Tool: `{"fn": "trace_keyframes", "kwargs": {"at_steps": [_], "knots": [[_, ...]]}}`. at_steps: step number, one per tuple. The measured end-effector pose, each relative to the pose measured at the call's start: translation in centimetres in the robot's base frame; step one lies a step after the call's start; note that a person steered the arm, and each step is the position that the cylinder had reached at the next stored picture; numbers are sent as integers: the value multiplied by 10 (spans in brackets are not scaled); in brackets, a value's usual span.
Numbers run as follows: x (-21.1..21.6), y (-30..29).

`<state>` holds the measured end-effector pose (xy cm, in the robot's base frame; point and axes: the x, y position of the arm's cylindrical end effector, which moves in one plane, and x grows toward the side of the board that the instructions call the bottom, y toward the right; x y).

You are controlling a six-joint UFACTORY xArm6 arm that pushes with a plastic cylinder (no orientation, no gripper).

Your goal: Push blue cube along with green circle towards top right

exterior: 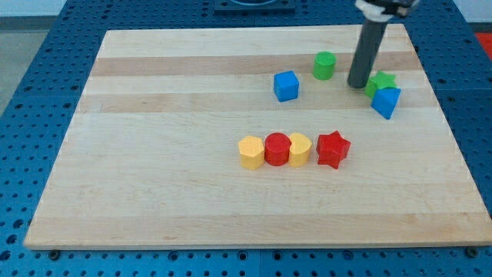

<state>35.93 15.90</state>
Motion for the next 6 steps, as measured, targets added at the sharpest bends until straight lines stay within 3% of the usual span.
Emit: {"fn": "trace_keyframes", "kwargs": {"at_steps": [3,4,6], "knots": [[89,-125],[94,-150],[57,-166]]}}
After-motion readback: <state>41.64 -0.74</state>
